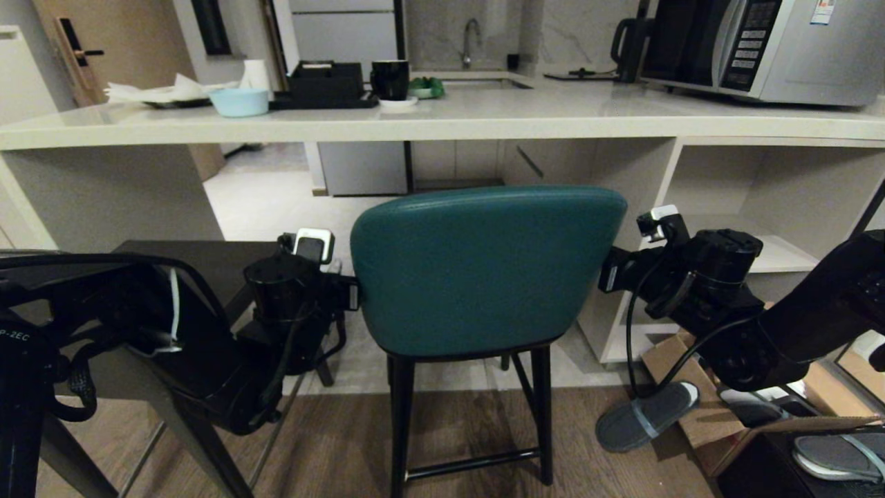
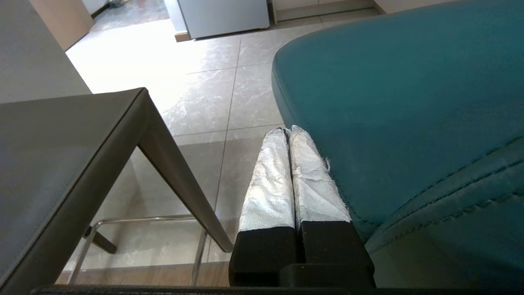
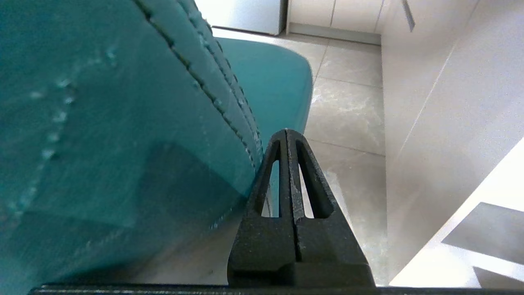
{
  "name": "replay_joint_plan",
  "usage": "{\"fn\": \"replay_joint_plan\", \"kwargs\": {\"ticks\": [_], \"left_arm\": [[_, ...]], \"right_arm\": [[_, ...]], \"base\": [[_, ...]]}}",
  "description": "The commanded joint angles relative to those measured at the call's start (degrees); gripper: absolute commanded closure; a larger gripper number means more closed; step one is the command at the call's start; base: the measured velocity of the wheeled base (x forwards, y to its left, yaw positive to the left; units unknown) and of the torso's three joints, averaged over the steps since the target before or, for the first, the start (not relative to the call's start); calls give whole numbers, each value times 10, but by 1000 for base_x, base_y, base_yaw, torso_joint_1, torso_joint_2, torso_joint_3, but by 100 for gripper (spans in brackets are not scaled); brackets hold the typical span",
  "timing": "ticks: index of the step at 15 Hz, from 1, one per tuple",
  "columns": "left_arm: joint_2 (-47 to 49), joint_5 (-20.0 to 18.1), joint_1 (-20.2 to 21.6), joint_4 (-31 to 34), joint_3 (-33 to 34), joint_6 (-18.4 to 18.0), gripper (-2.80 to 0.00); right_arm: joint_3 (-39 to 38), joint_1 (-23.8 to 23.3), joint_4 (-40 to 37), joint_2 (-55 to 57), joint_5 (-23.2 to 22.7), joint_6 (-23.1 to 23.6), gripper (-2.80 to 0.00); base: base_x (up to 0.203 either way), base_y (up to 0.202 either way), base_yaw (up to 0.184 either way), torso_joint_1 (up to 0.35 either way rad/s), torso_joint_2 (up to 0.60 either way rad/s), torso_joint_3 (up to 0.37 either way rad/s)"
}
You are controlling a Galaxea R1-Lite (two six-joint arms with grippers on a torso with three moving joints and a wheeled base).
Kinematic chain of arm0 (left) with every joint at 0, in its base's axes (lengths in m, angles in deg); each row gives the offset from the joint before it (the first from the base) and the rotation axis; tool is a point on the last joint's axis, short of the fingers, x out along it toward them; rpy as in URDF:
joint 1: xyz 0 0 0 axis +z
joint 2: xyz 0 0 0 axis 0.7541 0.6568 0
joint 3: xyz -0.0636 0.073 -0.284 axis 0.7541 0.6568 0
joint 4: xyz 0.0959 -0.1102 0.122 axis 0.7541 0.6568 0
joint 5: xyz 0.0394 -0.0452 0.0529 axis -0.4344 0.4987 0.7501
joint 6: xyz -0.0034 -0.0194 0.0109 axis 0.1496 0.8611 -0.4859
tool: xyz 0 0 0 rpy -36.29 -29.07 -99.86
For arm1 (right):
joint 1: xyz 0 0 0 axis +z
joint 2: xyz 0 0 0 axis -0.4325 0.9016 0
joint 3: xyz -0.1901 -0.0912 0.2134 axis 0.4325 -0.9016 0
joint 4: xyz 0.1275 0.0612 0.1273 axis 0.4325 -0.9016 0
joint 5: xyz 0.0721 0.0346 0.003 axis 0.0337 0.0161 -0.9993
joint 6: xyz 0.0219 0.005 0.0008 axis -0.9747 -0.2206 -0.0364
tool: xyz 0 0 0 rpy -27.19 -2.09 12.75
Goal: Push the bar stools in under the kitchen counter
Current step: Push the blue chair back under the dining table
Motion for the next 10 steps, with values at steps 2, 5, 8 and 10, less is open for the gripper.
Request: {"fn": "replay_joint_plan", "kwargs": {"ticks": [2,5,8,10], "left_arm": [[0,3,4,-8,5,2,0],[2,5,2,-8,5,0,0],[5,5,1,-3,3,-2,0],[13,6,4,-3,3,-2,0]], "right_arm": [[-12,2,11,-13,-2,0,0],[-46,13,25,-30,-2,1,0],[-51,14,27,-33,1,1,0],[-58,16,28,-35,1,2,0]], "base": [[0,0,0,0,0,0],[0,0,0,0,0,0],[0,0,0,0,0,0],[47,0,0,1,-1,3]]}}
